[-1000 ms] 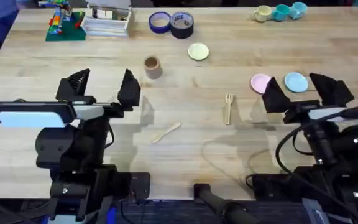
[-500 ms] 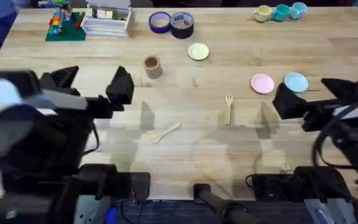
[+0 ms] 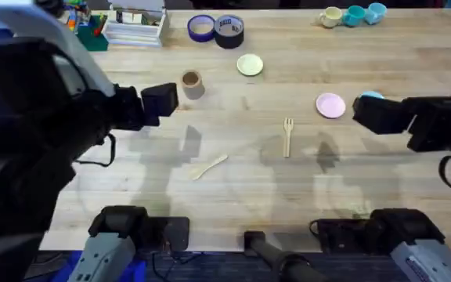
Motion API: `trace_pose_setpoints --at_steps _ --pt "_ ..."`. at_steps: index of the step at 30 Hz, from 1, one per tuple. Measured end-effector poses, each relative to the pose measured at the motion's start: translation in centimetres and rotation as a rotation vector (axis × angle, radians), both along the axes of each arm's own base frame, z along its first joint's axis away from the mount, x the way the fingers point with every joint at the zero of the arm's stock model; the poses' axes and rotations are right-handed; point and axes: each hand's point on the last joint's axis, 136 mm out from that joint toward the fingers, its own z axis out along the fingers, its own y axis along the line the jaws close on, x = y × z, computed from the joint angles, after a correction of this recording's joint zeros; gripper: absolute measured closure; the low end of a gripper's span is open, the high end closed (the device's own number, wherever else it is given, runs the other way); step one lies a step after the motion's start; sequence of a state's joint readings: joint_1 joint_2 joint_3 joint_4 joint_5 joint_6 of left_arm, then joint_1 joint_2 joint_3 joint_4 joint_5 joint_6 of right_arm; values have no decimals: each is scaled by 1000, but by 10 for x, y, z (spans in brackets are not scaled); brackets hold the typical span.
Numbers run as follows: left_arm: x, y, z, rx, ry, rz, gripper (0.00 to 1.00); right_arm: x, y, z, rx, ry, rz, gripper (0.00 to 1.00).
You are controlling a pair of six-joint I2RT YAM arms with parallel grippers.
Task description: Pick up a utensil and set it on the pink plate, then put the other utensil in the container.
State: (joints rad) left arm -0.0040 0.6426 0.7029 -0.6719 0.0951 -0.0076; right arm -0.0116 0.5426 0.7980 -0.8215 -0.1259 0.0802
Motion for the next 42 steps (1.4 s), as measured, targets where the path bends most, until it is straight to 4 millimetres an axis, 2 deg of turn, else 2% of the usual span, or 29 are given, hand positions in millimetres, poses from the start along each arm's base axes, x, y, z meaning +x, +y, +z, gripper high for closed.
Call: trace_pose_setpoints --at_steps 4,9,23,28,33,38,42 --pt "3 -4 -13 -14 59 -19 8 -15 8 -18 53 173 13 5" --pt "3 -6 -14 -22 63 -29 7 -29 12 -33 131 341 -37 5" --pt "3 -7 -14 -24 63 -33 7 -30 25 -34 249 413 -53 5" --pt "3 -7 -14 -24 63 -33 7 -26 26 -34 257 419 -54 5" --pt "3 -7 -14 -25 63 -33 7 -14 28 -41 243 509 -57 6" --pt "3 -7 -14 -26 63 -34 8 5 36 -45 169 570 -70 5" --pt "3 -7 -14 -26 63 -34 8 9 45 -52 102 601 -102 5"
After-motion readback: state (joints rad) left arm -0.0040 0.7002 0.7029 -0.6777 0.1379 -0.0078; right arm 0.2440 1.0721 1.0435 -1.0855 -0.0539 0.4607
